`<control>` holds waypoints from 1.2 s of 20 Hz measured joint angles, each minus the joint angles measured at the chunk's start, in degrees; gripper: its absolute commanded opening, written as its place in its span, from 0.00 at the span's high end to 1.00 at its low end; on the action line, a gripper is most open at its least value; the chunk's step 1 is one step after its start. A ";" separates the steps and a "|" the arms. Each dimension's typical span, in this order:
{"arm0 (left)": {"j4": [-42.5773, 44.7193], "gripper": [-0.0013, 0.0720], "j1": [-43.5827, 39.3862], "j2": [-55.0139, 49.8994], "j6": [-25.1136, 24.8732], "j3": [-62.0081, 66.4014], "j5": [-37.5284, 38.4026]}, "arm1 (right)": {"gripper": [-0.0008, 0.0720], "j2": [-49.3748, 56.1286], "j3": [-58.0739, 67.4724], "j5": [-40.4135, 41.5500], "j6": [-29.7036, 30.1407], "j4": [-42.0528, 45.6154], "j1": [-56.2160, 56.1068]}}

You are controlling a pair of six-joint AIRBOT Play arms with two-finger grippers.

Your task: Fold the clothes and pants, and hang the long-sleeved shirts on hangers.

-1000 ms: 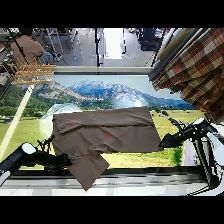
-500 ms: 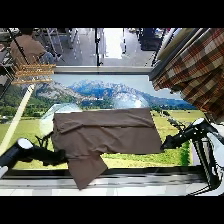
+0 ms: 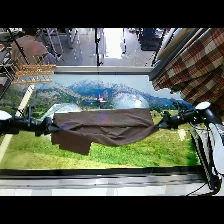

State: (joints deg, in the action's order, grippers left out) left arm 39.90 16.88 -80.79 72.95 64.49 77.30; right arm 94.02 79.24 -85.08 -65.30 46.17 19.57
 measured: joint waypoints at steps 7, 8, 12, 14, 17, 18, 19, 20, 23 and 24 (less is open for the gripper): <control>-14.32 0.98 3.52 -20.37 0.07 17.53 -0.13 | 0.98 10.88 15.02 13.09 -11.96 -2.05 -2.95; -15.39 0.98 3.82 -22.34 0.17 18.75 -0.15 | 0.98 12.59 16.37 14.45 -12.72 -2.16 -3.37; -17.81 0.98 4.11 -27.82 0.33 21.16 -2.05 | 0.98 17.40 18.82 20.13 -13.90 -2.51 -5.29; -18.29 0.98 4.11 -29.11 0.35 21.55 -4.22 | 0.97 18.99 19.28 23.02 -14.25 -2.54 -5.95; -18.71 0.89 3.93 -30.01 0.83 21.84 -8.90 | 0.95 20.74 19.58 26.43 -15.28 -2.49 -6.43; -18.86 0.67 3.76 -30.14 0.85 21.90 -10.49 | 0.70 21.20 19.63 27.21 -15.28 -2.27 -6.51; -18.95 0.41 3.52 -30.23 1.01 21.92 -12.17 | 0.38 21.44 19.67 27.93 -14.84 -1.99 -6.51; -18.97 0.29 3.32 -30.32 1.03 21.92 -13.03 | 0.25 21.46 19.78 27.98 -13.55 -1.79 -6.40; -20.41 0.30 3.78 -30.16 1.20 21.97 -12.44 | 0.25 20.24 19.98 24.35 -9.25 -0.68 -4.94; -20.92 0.31 4.28 -29.75 0.79 21.97 -10.93 | 0.25 19.65 20.02 23.26 -8.44 0.02 -4.11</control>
State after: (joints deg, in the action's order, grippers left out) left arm 18.98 21.17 -110.54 73.73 86.46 66.37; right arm 113.67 99.26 -61.82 -73.73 46.19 15.46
